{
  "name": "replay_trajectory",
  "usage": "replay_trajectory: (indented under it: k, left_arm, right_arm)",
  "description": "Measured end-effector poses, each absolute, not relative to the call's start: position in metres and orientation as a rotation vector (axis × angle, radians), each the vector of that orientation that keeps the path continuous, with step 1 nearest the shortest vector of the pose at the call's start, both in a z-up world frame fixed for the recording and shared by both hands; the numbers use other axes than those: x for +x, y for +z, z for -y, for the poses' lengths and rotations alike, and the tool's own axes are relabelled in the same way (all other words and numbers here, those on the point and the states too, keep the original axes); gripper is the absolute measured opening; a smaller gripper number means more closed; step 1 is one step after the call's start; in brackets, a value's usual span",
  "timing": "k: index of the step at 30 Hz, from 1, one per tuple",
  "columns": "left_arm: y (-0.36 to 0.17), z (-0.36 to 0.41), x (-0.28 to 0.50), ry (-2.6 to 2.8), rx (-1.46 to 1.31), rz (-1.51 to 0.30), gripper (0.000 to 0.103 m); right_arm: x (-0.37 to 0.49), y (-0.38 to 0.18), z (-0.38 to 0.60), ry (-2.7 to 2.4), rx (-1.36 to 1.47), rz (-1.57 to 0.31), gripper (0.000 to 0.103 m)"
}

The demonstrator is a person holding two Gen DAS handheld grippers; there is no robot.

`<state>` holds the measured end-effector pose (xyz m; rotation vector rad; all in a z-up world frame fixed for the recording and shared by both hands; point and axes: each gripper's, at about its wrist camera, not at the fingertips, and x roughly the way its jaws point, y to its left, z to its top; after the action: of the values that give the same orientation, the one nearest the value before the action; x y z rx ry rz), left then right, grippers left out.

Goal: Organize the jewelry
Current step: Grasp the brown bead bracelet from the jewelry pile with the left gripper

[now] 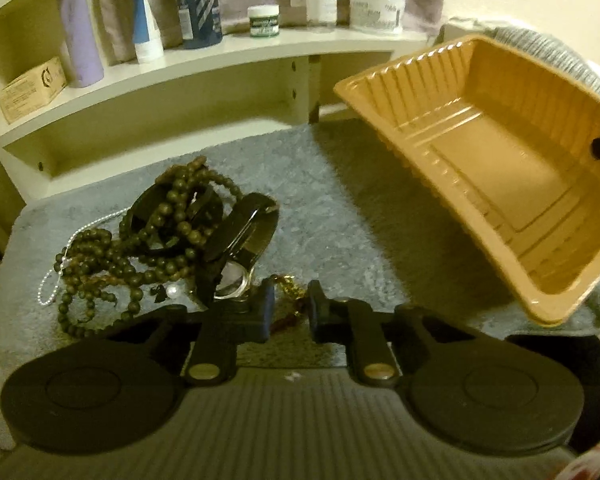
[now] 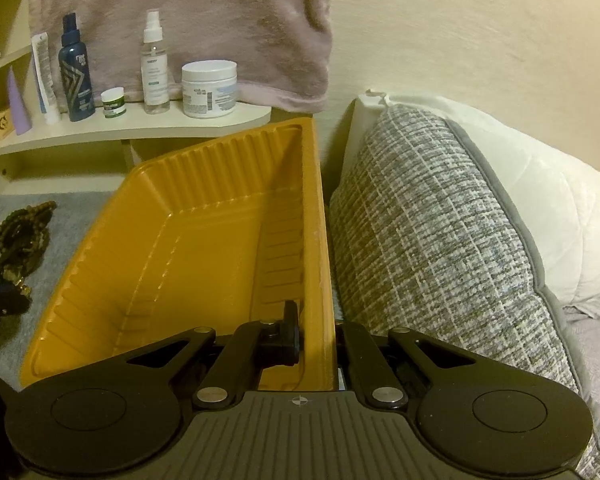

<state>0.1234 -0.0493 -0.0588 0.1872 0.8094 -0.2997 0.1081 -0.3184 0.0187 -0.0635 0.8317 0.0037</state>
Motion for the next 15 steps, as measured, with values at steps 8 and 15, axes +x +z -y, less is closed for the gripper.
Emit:
replay_trajectory:
  k: [8, 15]
  left_arm:
    - [-0.060, 0.060, 0.125, -0.290, 0.234, -0.800, 0.008]
    - [-0.041, 0.057, 0.112, -0.276, 0.217, -0.746, 0.006]
  right_arm:
    - [0.108, 0.018, 0.319, 0.002, -0.059, -0.834, 0.003]
    - [0.106, 0.017, 0.318, 0.001, -0.049, -0.830, 0.003]
